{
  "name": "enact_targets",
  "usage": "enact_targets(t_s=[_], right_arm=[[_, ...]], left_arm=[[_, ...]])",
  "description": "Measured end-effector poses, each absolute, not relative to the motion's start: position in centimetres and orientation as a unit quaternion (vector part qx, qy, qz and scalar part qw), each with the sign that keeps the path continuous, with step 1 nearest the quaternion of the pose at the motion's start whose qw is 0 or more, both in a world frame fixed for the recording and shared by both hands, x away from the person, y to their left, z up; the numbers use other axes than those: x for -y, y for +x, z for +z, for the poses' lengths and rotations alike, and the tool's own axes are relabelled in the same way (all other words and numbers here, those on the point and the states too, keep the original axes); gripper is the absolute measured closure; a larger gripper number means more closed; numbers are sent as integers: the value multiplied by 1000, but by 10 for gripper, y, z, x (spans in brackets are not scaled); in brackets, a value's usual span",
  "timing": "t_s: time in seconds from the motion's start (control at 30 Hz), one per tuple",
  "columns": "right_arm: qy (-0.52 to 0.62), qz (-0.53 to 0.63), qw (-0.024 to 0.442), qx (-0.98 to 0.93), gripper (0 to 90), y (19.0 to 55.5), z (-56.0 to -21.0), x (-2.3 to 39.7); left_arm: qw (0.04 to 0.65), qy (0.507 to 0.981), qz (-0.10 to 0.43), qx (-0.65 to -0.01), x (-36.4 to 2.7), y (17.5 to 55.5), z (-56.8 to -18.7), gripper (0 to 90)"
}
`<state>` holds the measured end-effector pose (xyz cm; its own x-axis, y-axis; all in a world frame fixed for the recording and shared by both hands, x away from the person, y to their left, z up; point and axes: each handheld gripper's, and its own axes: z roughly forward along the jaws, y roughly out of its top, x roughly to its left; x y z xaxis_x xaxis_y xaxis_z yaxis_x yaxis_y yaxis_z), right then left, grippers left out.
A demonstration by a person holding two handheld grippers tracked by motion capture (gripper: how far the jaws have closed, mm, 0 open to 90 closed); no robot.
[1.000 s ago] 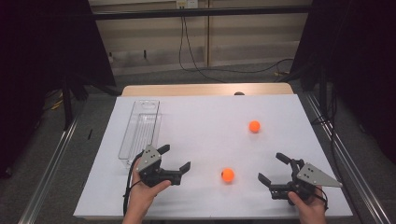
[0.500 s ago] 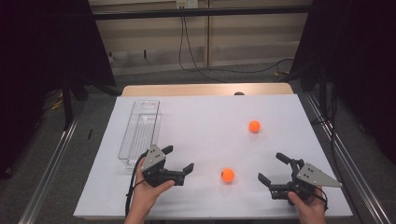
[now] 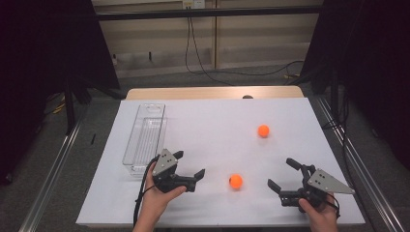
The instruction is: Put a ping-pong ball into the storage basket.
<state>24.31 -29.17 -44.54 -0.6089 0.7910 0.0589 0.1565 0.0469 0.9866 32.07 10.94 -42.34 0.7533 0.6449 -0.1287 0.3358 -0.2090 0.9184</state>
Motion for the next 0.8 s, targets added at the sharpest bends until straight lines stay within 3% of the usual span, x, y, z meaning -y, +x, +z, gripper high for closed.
enact_targets(t_s=[0.8], right_arm=[[352, 594, 268, -672, 29, 244, -445, 291]], left_arm=[[529, 778, 134, -310, -93, 323, -429, 26]])
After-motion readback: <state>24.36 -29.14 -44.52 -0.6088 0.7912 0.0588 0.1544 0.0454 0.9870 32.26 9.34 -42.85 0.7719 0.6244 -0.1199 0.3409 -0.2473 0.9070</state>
